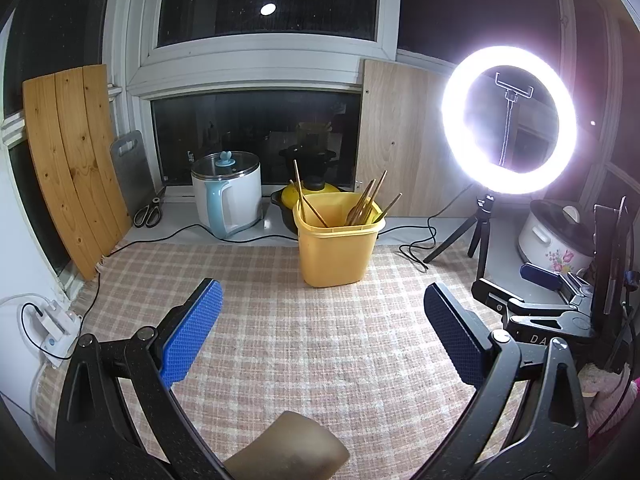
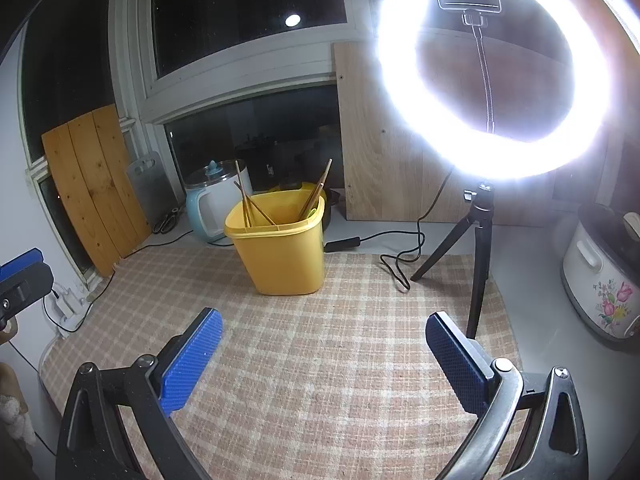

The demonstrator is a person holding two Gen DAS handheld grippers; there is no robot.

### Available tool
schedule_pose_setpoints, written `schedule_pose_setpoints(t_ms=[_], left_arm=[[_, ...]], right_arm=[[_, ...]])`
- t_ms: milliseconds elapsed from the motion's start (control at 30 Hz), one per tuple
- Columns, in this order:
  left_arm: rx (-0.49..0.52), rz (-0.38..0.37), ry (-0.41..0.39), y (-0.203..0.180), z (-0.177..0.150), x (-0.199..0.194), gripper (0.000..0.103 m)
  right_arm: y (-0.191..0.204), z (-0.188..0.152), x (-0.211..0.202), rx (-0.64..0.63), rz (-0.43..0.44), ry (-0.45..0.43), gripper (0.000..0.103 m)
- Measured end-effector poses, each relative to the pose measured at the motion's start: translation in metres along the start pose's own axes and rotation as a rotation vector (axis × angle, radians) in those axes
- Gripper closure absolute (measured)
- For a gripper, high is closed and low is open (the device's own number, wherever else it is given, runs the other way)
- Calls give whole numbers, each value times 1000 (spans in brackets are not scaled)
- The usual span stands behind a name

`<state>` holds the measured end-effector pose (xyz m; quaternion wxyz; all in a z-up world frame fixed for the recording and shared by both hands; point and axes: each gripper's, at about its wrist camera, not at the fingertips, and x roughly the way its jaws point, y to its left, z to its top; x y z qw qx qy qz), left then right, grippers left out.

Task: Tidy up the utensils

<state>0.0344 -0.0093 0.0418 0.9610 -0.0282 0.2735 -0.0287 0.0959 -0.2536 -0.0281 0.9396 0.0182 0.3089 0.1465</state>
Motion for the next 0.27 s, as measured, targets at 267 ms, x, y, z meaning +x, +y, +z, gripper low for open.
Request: schedule_pose_setpoints(t_ms=[267], left_arm=[[9, 16, -12, 4, -3, -2, 1]], right_arm=[[-2, -2, 3, 12, 1, 10, 0]])
